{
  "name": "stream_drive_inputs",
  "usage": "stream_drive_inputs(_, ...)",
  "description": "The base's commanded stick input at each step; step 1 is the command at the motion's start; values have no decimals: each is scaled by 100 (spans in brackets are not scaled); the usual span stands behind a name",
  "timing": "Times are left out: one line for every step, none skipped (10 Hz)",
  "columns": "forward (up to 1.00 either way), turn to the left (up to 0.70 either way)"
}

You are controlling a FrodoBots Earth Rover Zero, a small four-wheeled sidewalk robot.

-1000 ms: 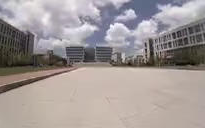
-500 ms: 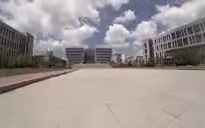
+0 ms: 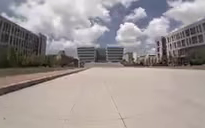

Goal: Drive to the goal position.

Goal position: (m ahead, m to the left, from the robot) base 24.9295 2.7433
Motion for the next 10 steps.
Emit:
stream_drive_inputs(70, 0)
stream_drive_inputs(70, 0)
stream_drive_inputs(70, 0)
stream_drive_inputs(70, 0)
stream_drive_inputs(70, 0)
stream_drive_inputs(70, 0)
stream_drive_inputs(70, 0)
stream_drive_inputs(70, 0)
stream_drive_inputs(70, 0)
stream_drive_inputs(70, 0)
